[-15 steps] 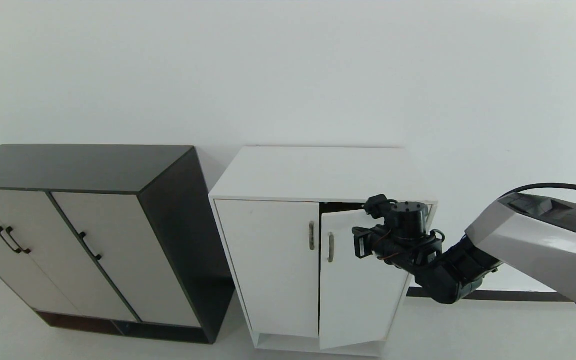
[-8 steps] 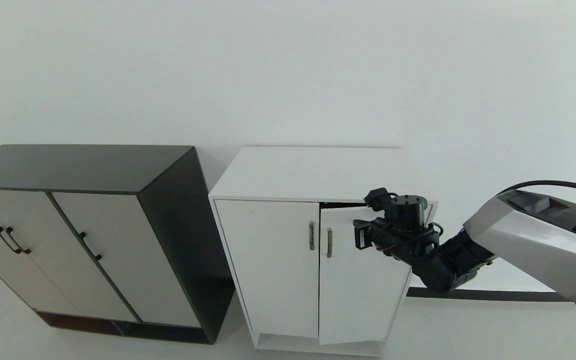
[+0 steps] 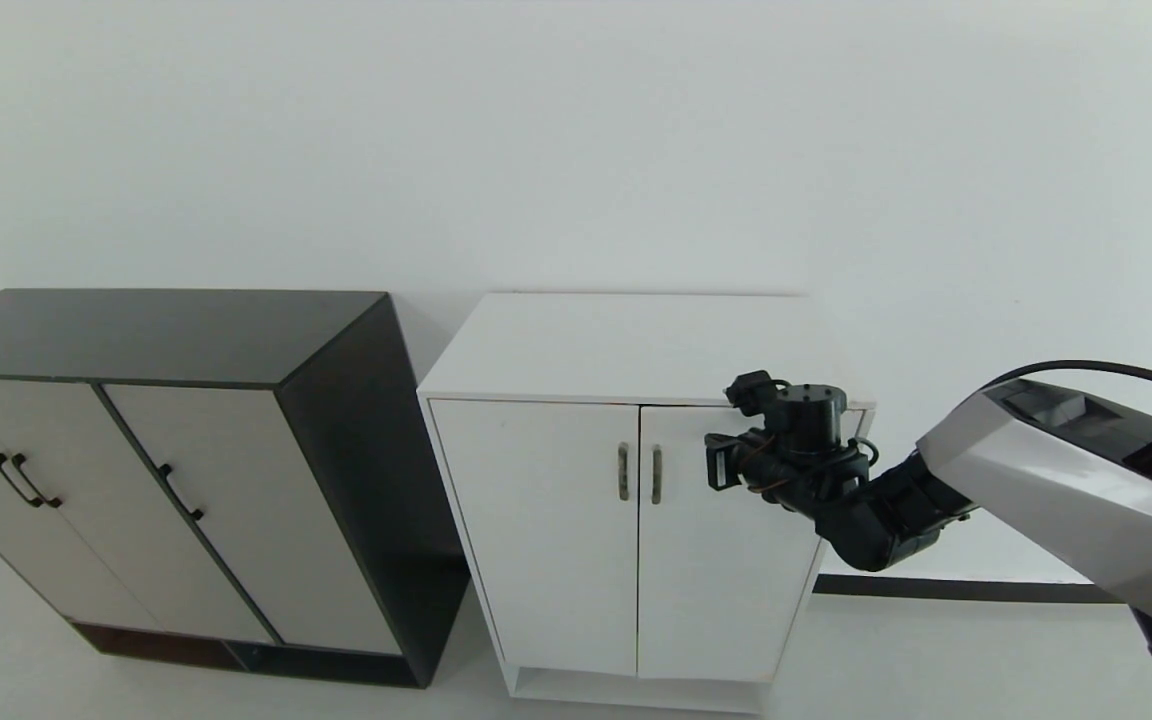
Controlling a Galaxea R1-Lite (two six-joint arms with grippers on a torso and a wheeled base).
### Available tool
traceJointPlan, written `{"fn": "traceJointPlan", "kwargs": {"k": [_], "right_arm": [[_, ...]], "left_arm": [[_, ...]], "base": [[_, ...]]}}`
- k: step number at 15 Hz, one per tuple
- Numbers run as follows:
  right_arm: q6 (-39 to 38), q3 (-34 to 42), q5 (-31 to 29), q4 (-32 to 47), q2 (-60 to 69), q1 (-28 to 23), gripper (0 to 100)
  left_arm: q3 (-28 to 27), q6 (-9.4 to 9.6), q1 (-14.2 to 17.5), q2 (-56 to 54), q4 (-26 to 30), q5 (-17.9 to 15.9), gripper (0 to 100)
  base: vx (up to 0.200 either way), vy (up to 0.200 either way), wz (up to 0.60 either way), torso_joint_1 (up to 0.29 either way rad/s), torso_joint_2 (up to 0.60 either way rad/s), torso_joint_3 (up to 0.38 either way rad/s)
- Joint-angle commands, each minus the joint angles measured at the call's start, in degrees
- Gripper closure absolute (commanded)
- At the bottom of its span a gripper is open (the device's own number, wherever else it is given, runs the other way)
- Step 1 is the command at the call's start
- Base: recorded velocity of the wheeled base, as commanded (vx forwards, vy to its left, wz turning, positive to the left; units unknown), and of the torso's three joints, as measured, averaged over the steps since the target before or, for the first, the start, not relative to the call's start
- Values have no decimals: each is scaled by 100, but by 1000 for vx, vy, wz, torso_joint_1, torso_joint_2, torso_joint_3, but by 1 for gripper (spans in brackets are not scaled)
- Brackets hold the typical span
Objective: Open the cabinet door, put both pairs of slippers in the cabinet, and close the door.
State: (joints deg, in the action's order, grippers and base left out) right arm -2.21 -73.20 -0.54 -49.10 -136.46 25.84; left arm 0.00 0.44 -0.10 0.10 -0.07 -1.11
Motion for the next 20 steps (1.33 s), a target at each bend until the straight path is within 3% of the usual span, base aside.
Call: {"fn": "traceJointPlan", "kwargs": {"k": [1, 13, 17, 20], "right_arm": [[1, -45, 1, -3, -65, -9, 100], [1, -335, 1, 103, -267, -115, 100], [1, -27, -25, 103, 23, -36, 100], [1, 781, -34, 85, 788, -36, 100]], "left_arm": [[0, 0, 1, -1, -1, -3, 100], [0, 0, 1, -1, -1, -3, 100], [0, 0, 1, -1, -1, -3, 100], [0, 0, 1, -1, -1, 5, 100]], "base": [[0, 0, 0, 0, 0, 0], [0, 0, 0, 0, 0, 0], [0, 0, 0, 0, 0, 0], [0, 0, 0, 0, 0, 0]]}}
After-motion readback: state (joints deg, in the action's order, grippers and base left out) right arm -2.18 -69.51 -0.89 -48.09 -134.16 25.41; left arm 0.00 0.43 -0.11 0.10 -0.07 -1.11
